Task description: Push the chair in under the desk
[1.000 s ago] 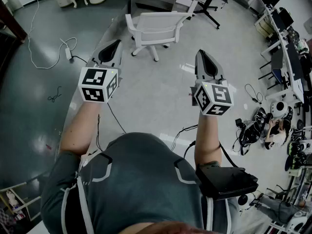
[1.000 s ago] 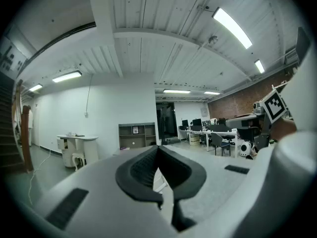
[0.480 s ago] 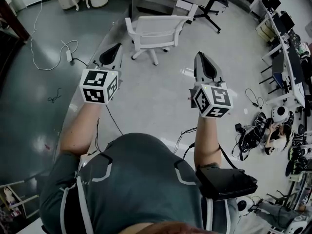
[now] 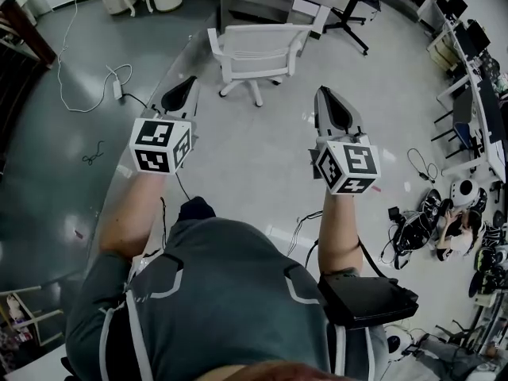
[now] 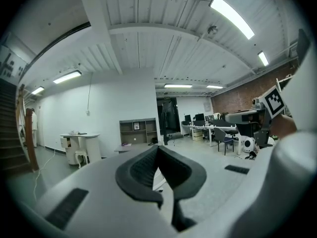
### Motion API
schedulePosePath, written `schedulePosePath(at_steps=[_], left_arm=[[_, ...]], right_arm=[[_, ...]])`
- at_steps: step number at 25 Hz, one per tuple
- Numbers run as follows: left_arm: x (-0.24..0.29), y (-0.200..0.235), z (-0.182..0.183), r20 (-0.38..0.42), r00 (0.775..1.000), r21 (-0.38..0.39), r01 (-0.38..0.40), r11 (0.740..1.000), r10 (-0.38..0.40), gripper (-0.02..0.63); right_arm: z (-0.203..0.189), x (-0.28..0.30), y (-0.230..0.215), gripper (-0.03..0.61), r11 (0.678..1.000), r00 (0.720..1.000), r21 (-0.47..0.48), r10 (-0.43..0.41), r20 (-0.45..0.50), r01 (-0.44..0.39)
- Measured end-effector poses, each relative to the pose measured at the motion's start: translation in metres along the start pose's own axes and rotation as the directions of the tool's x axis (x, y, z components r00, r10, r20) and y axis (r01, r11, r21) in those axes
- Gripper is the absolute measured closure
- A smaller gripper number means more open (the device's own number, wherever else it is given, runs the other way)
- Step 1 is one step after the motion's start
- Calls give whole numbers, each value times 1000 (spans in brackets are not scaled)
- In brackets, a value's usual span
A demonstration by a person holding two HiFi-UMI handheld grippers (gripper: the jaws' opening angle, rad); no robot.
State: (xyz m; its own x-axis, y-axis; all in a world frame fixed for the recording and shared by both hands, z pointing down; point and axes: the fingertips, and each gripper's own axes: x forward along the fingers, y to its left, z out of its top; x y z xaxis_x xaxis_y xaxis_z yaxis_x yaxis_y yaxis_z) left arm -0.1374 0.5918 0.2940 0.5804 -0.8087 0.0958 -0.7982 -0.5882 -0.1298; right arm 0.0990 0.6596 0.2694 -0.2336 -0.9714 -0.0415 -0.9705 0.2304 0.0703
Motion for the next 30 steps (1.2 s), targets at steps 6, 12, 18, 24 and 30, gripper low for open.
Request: schedulePosePath(at_steps=[6,12,18,24,30], left_arm=[[34,18,-11,11,1000,-12,17,1000,-16,604],[96,50,-15,24,997,-11,67,998,-67,604],[161,109,-16,37,996,-13,85,996,-84,604],[219,162,-26,8,994,-3,109,994,-109,604],[264,201,-35,0,989,-6,147,989,-147,604]], right_arm=[[-11,33,1,549,998,1000,-48,25,-13,-26],[-17,94,-17,548,998,999,-68,-11,-44,8],[-27,176,-25,548,994,996,-109,-23,-85,13],[-37,254,-31,546,990,991,-141,-28,-134,9],[-44,315,-36,543,988,984,-155,-46,-172,19]])
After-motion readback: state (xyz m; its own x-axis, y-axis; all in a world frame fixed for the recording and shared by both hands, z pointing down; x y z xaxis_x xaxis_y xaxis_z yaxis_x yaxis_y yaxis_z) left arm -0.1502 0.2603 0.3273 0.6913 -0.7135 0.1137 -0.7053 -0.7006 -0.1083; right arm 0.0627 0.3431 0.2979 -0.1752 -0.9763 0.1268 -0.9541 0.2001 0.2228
